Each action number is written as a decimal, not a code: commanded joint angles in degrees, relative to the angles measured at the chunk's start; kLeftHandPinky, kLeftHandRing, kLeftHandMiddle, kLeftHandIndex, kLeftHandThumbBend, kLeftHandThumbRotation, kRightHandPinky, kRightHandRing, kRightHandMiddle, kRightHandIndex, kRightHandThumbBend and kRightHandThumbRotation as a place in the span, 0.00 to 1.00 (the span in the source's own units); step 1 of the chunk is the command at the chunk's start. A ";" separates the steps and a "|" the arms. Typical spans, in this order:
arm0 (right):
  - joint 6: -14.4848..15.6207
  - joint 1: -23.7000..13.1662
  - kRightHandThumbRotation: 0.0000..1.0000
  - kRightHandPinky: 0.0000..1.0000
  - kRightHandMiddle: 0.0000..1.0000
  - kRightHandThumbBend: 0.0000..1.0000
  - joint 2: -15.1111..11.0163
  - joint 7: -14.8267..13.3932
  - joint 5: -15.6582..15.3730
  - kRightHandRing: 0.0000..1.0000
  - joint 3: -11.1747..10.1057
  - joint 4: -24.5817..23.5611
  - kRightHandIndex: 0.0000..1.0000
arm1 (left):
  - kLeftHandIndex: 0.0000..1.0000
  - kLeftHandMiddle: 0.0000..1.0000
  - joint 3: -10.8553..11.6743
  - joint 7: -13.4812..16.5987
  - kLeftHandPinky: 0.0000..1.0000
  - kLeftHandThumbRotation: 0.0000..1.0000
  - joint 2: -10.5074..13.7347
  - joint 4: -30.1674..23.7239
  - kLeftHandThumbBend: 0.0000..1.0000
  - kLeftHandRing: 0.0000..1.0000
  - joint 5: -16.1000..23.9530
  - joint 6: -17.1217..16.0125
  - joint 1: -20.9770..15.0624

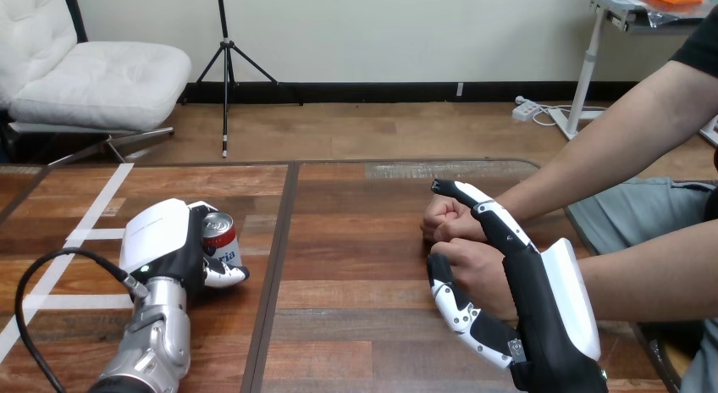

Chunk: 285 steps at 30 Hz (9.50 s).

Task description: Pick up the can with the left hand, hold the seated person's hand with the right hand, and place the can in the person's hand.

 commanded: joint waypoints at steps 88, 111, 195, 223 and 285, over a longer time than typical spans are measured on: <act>0.30 -2.92 0.00 0.87 0.87 0.21 -0.32 -0.21 0.54 0.87 -0.90 -2.27 0.83 | 0.52 0.50 4.77 3.52 0.43 0.00 1.26 -12.54 0.67 0.46 -6.82 -14.80 3.00; 7.47 -2.41 0.00 0.84 0.88 0.41 -5.72 3.08 -8.05 0.86 -5.60 -9.97 0.84 | 0.52 0.50 5.30 -0.38 0.42 0.00 0.36 -25.77 0.68 0.45 -6.87 -14.91 9.18; 29.32 -12.79 0.00 0.74 0.77 0.92 -31.44 33.02 -29.30 0.77 -11.53 -12.92 0.75 | 0.51 0.49 5.20 -7.28 0.35 0.00 -3.14 -48.75 0.68 0.41 -5.44 -15.94 20.77; 31.43 -17.32 0.01 0.80 0.79 0.86 -33.20 35.15 -33.23 0.80 -8.29 -8.04 0.76 | 0.51 0.49 5.46 -7.04 0.35 0.00 -2.91 -49.40 0.69 0.41 -5.13 -16.14 21.09; 31.08 -29.41 0.04 0.77 0.78 0.80 -31.80 33.10 -32.39 0.78 2.00 7.48 0.76 | 0.50 0.49 6.22 -6.95 0.35 0.00 -2.66 -50.13 0.71 0.41 -4.71 -16.28 22.20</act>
